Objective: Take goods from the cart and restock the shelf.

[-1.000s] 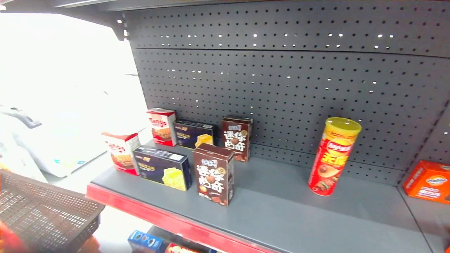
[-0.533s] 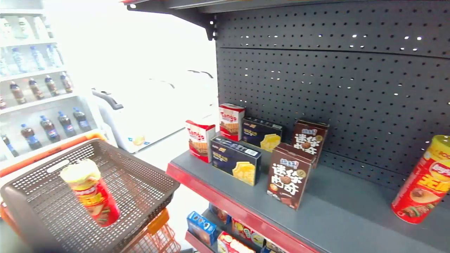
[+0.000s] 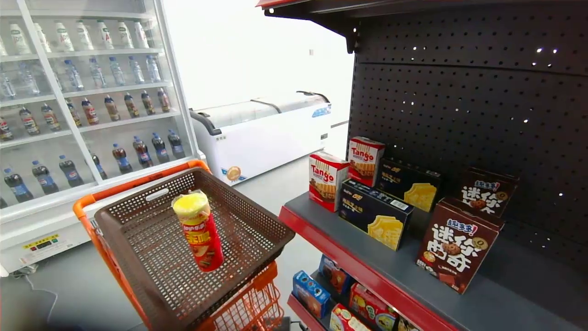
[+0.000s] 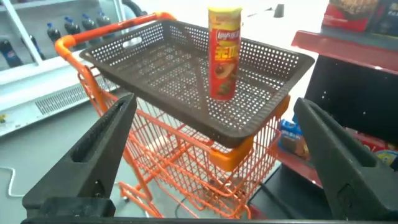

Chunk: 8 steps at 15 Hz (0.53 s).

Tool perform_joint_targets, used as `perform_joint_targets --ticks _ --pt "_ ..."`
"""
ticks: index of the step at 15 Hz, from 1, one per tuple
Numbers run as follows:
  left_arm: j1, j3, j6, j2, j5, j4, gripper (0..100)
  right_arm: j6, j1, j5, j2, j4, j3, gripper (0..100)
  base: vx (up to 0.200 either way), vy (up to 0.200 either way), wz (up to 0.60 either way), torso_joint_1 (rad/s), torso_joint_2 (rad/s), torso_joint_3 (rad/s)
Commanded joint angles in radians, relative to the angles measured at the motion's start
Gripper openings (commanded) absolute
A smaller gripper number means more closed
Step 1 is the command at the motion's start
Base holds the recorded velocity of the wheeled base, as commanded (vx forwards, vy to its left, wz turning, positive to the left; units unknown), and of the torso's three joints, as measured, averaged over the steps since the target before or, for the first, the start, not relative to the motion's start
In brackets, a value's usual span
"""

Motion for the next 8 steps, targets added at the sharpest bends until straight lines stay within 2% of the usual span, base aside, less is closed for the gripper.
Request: perform_joint_targets --ticks 1,3,4,5,7,8 --pt "-0.002 -0.036 0.025 0.000 -0.016 0.008 100 0.000 -0.001 0.000 0.001 -0.001 0.000 100 0.000 0.000 0.00 0.000 0.00 0.000" --pt "-0.022 -0.126 0.040 0.102 -0.044 0.042 100 0.000 -0.001 0.000 0.000 -0.001 0.000 100 0.000 0.000 0.00 0.000 0.00 0.000" --pt "-0.059 -0.235 0.043 0.243 -0.049 0.065 100 0.000 -0.001 0.000 0.000 -0.001 0.000 100 0.000 0.000 0.00 0.000 0.00 0.000" --pt "-0.064 -0.267 0.052 0.308 -0.038 0.065 100 0.000 -0.001 0.000 0.001 -0.001 0.000 100 0.000 0.000 0.00 0.000 0.00 0.000" --pt "-0.062 -0.287 0.091 0.418 -0.035 0.059 100 0.000 -0.001 0.000 0.000 -0.001 0.000 100 0.000 0.000 0.00 0.000 0.00 0.000" --pt "-0.064 -0.319 0.085 0.503 -0.038 0.057 100 0.000 -0.001 0.000 0.000 -0.001 0.000 100 0.000 0.000 0.00 0.000 0.00 0.000"
